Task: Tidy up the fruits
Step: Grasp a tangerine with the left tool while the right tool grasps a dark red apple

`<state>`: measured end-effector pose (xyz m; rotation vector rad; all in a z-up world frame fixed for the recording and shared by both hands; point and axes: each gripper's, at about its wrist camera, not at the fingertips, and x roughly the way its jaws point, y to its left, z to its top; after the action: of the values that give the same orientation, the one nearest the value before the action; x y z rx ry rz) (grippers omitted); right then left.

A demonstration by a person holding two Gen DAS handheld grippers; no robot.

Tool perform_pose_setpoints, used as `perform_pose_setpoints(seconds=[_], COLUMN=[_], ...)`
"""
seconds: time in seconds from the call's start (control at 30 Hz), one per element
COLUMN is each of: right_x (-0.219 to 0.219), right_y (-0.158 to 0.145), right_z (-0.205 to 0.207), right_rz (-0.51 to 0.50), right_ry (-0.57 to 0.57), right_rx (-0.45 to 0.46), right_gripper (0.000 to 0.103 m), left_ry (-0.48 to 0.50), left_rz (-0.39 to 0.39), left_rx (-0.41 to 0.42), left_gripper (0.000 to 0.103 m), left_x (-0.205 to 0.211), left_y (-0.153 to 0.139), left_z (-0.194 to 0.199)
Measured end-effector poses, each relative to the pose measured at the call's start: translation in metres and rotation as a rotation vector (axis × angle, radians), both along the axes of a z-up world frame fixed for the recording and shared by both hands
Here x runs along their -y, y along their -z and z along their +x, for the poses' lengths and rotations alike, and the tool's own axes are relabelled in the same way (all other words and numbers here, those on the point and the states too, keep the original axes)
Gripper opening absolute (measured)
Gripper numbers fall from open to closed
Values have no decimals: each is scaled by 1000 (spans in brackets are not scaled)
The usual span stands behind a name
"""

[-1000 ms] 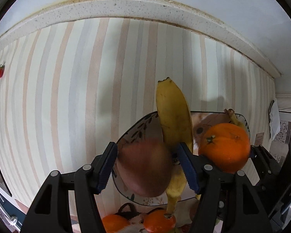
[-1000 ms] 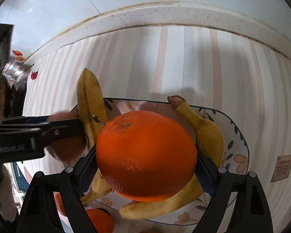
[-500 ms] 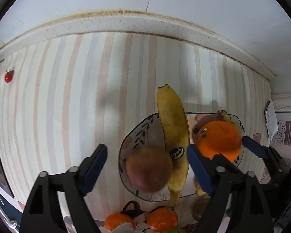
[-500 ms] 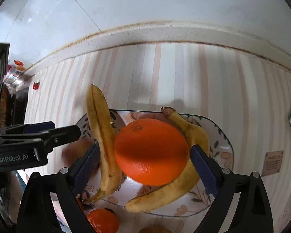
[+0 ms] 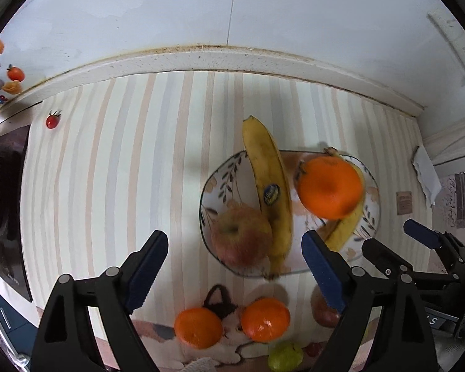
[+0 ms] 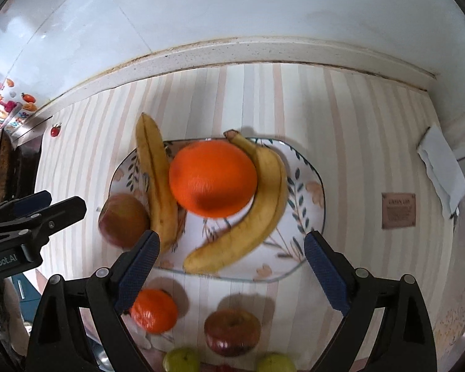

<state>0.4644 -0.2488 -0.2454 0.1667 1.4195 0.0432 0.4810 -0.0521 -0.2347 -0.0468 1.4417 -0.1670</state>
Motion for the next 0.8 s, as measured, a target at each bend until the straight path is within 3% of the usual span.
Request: perform_pose_setpoints(seconds=[0.53, 0.8], right_x=[8, 14], right_y=[-88, -122], right_z=[-78, -115], right_rz=[19, 46], right_ry=[22, 32], right_rx=[165, 209], right_gripper=[96, 96], left_ry=[21, 32], left_rz=[7, -3], left_rx=[196, 212], left_gripper=[88, 88], left_x=[7, 8], left_y=[-85, -102], left_z=[-77, -113])
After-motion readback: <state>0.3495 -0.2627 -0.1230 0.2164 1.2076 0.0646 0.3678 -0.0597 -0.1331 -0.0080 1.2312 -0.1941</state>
